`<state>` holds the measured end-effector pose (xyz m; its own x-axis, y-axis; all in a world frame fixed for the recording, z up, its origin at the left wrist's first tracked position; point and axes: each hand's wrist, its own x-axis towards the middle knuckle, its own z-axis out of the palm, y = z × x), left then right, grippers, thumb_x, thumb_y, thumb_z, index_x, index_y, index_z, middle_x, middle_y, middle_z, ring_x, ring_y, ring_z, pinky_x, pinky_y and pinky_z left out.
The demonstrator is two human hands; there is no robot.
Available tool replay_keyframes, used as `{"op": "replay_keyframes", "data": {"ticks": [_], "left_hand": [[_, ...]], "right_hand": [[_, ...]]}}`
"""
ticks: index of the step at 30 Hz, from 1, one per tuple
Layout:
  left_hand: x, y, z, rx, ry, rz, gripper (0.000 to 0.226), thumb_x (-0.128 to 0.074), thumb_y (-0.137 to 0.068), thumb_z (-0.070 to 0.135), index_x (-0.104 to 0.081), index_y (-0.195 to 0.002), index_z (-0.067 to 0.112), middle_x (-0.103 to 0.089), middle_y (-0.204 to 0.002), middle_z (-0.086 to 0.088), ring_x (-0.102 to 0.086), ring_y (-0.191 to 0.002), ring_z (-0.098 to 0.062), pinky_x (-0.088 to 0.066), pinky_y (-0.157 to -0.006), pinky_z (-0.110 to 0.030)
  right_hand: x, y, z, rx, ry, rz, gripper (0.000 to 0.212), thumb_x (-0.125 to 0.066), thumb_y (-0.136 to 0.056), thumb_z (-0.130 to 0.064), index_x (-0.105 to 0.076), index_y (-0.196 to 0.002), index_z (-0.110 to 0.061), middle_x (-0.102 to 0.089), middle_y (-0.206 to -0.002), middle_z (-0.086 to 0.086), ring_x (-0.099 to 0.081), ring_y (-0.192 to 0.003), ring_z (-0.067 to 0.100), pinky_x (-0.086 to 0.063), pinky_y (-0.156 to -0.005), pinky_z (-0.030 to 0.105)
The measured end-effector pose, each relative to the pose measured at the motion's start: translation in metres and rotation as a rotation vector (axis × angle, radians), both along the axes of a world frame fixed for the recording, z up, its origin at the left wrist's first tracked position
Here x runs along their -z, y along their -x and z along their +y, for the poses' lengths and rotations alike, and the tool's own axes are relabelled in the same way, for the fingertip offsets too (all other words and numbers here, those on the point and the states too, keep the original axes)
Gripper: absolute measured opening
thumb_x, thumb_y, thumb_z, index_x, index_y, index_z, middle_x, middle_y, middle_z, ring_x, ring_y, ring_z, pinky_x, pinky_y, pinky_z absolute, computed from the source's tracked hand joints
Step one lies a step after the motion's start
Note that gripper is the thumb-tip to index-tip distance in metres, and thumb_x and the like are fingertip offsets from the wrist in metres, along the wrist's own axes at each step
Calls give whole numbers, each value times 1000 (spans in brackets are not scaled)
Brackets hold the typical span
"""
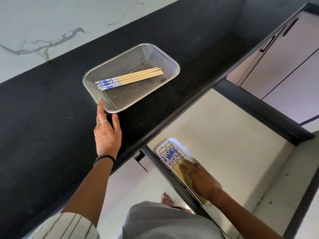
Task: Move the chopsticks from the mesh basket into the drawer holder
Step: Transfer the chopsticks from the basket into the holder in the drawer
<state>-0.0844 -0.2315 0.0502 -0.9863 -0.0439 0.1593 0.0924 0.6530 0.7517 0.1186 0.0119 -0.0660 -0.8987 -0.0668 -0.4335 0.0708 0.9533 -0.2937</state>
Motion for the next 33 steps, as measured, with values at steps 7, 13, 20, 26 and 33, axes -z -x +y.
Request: {"op": "replay_keyframes", "data": {"ticks": [7, 13, 20, 26, 33], "left_hand": [[-1, 0, 0, -4, -9, -12, 53, -38, -102, 35, -10, -147, 42, -39, -153, -8, -46, -135, -30, -38, -107, -59], [0, 0, 0, 0, -10, -6, 54, -38, -102, 35, -10, -148, 41, -38, -154, -8, -45, -136, -29, -38, -107, -59], [0, -1, -1, 5, -24, 17, 53, -40, -102, 33, -12, -147, 41, -36, -155, -6, -47, -134, -29, -39, -107, -59], [0, 0, 0, 9, -14, 11, 54, -40, -103, 32, -11, -147, 41, -36, -155, -7, -47, -134, -31, -40, -106, -60], [0, 0, 0, 7, -8, 9, 55, -39, -103, 32, -11, -149, 37, -37, -154, -8, -46, -135, -29, -39, -107, -59]], "right_hand": [[-1, -2, 7, -215, 33, -53, 69, -38, -96, -1, -15, -150, -37, -1, -162, -11, -8, -150, 22, -24, -121, 41], [2, -2, 7, -264, -19, -79, 65, -37, -97, -5, -7, -153, -23, 0, -162, -7, -9, -149, 23, -19, -122, 38], [8, -3, 6, -226, -14, -94, 66, -37, -98, -9, -4, -152, -28, 0, -162, -10, -10, -149, 24, -17, -122, 40], [7, -5, 7, -239, 0, -38, 68, -33, -98, -6, 1, -151, -33, 4, -161, -14, -11, -149, 19, -19, -121, 38], [9, -8, 7, -335, -18, -21, 64, -33, -101, -10, 0, -152, -29, 7, -161, -9, -1, -150, 19, -8, -123, 36]]}}
